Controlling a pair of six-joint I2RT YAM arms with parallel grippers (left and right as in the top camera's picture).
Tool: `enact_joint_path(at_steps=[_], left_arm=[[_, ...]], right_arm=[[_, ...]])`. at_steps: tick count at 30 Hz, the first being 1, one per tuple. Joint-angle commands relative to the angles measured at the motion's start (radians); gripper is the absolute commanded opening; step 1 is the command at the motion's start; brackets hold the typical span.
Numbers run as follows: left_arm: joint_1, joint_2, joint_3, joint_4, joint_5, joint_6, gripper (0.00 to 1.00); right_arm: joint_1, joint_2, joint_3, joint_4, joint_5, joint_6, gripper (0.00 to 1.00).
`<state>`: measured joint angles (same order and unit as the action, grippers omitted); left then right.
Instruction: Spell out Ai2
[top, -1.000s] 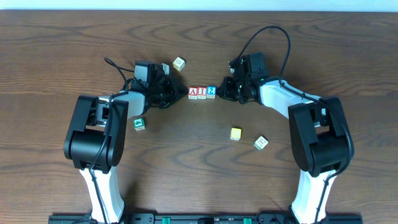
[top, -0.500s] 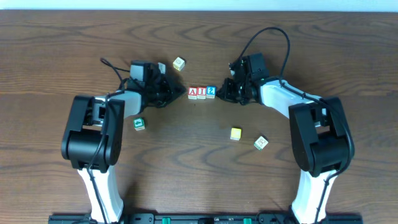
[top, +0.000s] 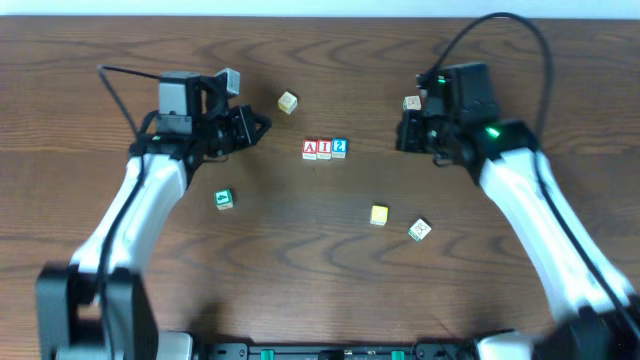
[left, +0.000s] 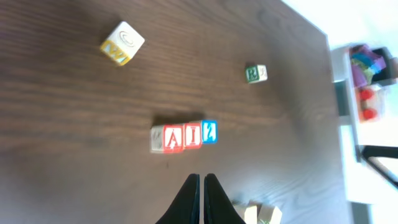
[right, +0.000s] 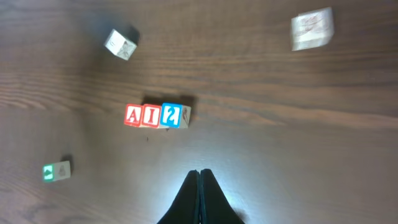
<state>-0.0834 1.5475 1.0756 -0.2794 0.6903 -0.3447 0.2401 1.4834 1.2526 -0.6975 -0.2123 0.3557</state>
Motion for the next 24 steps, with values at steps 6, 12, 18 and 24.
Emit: enact_joint_path(at_steps=[6,12,18,24], left_arm=[[-0.005,-0.377,0.002,-0.353,-0.152,0.190,0.06],[-0.137,-0.719,-0.126,-0.509,-0.319,0.120,0.06],[-0.269,-0.991,-0.242,-0.518,-0.440,0.074,0.33],[-0.270,-1.046,-0.242,-0.521,-0.436,0.045,0.95]], right_arm=[[0.174,-0.334,-0.017,-0.220,0.211,-0.035,0.01],[0.349,-0.583,-0.245,-0.237,0.212,0.047,0.02],[0.427,-0.768,-0.413,-0.211,0.207,0.220,0.58],[0.427,-0.771,-0.417,-0.213,0.197,0.294,0.99]])
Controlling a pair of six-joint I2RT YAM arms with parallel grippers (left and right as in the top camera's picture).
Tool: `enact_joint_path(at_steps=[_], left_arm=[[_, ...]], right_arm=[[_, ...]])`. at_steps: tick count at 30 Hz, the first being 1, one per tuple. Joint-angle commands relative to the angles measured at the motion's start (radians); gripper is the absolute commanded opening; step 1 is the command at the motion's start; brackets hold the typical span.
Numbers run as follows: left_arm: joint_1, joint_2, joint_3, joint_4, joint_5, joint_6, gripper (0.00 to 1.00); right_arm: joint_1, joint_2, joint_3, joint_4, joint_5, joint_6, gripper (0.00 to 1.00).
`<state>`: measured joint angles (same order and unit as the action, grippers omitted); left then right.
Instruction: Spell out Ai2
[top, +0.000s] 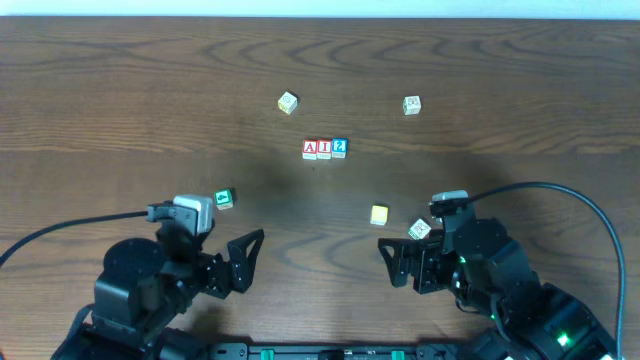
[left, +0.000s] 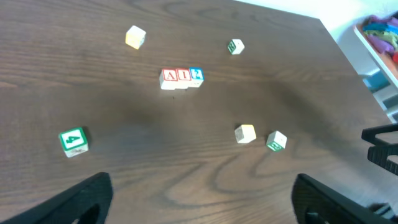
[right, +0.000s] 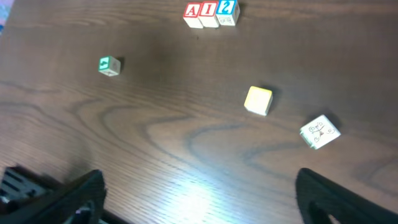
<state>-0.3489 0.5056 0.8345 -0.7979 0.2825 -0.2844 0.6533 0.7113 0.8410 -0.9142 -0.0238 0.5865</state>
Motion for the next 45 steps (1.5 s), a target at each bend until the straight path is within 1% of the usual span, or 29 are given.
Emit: enact_joint_path(at_steps=[1,12,17,18,19,21,23,27,31,33,38,45], left_arm=[[-0.004,-0.002,-0.001,-0.009,-0.029,-0.015,0.95],[-0.004,-0.003,-0.001,-0.021,-0.032,-0.007,0.96],[-0.004,-0.011,-0.001,-0.082,-0.031,-0.007,0.95],[0.003,-0.018,-0.001,-0.099,-0.051,0.011,0.95],[0.022,-0.037,-0.001,-0.120,-0.089,0.059,0.95],[0.062,-0.072,-0.014,-0.144,-0.110,0.124,0.95],[0.129,-0.132,-0.057,-0.141,-0.109,0.255,0.95],[0.248,-0.263,-0.193,-0.121,-0.098,0.390,0.95],[0.322,-0.381,-0.347,-0.049,-0.020,0.525,0.95],[0.332,-0.422,-0.416,-0.004,0.002,0.547,0.95],[0.334,-0.497,-0.561,0.079,0.061,0.547,0.95],[0.336,-0.502,-0.631,0.104,0.074,0.551,0.96]], right_arm=[[0.014,0.003,-0.005,0.003,0.009,0.063,0.99],[0.014,0.008,-0.005,0.002,0.009,0.063,0.99],[0.014,0.008,-0.005,0.002,0.009,0.063,0.99],[0.014,0.008,-0.005,0.002,0.009,0.063,0.99],[0.014,0.008,-0.005,0.002,0.009,0.063,0.99],[0.014,0.008,-0.005,0.002,0.009,0.064,0.99],[0.014,0.008,-0.005,0.002,0.009,0.063,0.99],[0.014,0.008,-0.005,0.002,0.009,0.064,0.99],[0.014,0.008,-0.005,0.002,0.009,0.063,0.99],[0.014,0.008,-0.005,0.002,0.009,0.063,0.99],[0.014,0.008,-0.005,0.002,0.009,0.063,0.99],[0.014,0.008,-0.005,0.002,0.009,0.064,0.99]])
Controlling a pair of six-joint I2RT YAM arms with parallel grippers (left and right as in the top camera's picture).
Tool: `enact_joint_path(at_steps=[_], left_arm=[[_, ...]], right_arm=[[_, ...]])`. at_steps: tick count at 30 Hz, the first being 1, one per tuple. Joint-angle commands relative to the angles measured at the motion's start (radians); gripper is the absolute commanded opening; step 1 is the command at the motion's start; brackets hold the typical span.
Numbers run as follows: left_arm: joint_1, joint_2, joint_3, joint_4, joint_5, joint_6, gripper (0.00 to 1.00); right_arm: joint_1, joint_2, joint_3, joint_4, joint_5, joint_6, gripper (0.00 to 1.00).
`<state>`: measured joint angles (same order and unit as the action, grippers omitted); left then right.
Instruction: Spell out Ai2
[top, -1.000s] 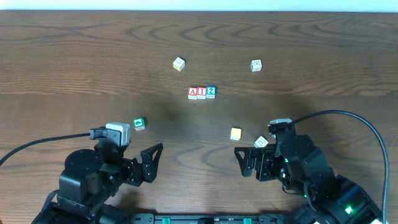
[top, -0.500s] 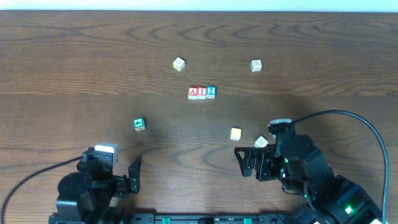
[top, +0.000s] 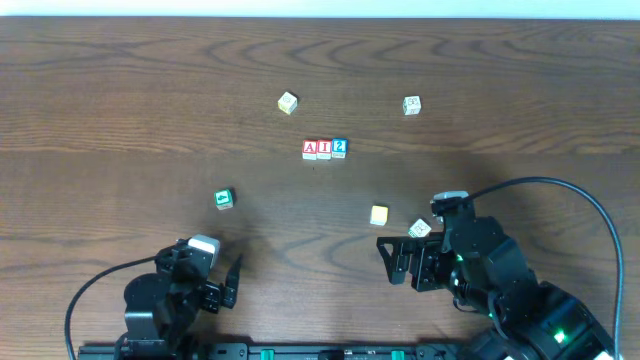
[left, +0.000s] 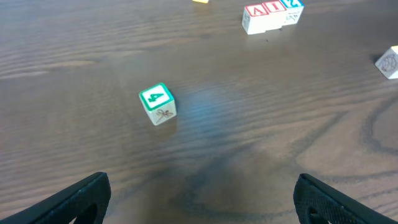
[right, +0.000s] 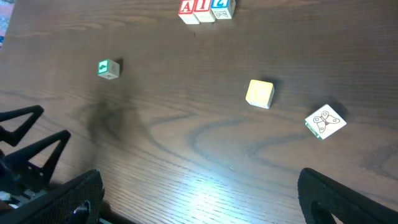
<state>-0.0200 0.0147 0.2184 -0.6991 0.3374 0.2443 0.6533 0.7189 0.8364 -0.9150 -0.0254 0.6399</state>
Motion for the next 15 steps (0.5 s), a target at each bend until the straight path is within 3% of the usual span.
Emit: enact_joint_path(at_steps=[1,15], left_arm=[[0.007,-0.011,-0.027,0.007,0.019,0.022,0.95],[0.007,-0.011,-0.049,0.015,0.011,0.022,0.95]], right_arm=[[0.014,0.000,-0.001,0.002,0.010,0.010,0.99],[0.014,0.000,-0.001,0.002,0.010,0.010,0.99]])
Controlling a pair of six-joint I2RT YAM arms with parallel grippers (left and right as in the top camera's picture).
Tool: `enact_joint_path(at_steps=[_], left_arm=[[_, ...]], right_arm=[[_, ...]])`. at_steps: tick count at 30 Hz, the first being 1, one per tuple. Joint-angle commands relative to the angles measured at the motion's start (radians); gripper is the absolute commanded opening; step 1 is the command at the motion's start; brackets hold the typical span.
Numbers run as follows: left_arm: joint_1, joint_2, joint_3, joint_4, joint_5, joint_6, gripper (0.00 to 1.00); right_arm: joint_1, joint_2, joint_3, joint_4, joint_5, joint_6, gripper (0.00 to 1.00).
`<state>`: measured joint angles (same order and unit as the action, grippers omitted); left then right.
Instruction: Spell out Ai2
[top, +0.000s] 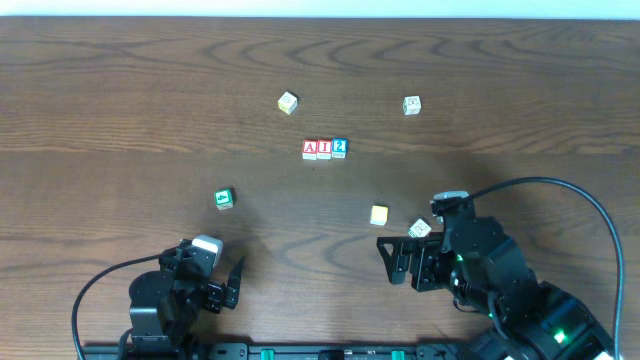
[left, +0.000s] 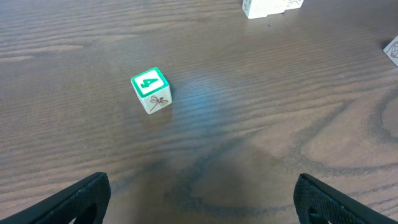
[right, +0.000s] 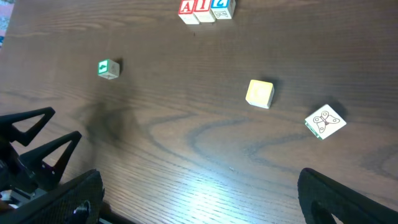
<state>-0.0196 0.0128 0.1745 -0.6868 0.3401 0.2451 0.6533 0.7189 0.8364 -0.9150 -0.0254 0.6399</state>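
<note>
Three blocks reading A, I, 2 (top: 325, 149) stand side by side in a row at the middle of the far table; the right wrist view has the row (right: 205, 8) at its top edge, and the left wrist view shows it (left: 267, 6) cut off. My left gripper (top: 232, 283) is open and empty at the near left edge, far from the row. My right gripper (top: 388, 262) is open and empty at the near right. In the wrist views the left fingers (left: 87, 196) and the right fingers (right: 74, 199) stand wide apart over bare wood.
A green block marked 4 (top: 223, 199) lies left of centre, ahead of the left gripper. A yellow block (top: 378, 215) and a white patterned block (top: 419, 229) lie just ahead of the right gripper. Two more blocks sit far back, one yellowish (top: 288, 102) and one white (top: 411, 105).
The left arm has shifted slightly, so the green block sits a little higher and further left in its wrist view. The right arm and all blocks are unmoved.
Both grippers were shut and held out over the far table, one either side of the A I 2 row. Then both arms were back at the near edge with grippers open. The left arm then sat lower still. The row has stayed put throughout.
</note>
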Motion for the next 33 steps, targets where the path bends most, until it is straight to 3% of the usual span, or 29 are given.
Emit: enact_joint_path(at_steps=[1,17,23,29,33], left_arm=[[0.006,-0.009,-0.005,0.003,0.008,0.021,0.95],[0.006,-0.009,-0.005,0.003,0.008,0.021,0.95],[0.006,-0.009,-0.005,0.003,0.009,0.021,0.95],[0.006,-0.009,-0.005,0.003,0.008,0.021,0.95],[0.006,-0.009,-0.005,0.003,0.008,0.021,0.95]], right_arm=[[0.014,0.000,-0.001,0.002,0.010,0.010,0.99],[0.014,0.000,-0.001,-0.006,0.026,0.005,0.99],[-0.018,-0.028,-0.017,-0.001,0.320,-0.194,0.99],[-0.236,-0.182,-0.145,0.126,0.329,-0.492,0.99],[-0.351,-0.331,-0.292,0.223,0.296,-0.548,0.99]])
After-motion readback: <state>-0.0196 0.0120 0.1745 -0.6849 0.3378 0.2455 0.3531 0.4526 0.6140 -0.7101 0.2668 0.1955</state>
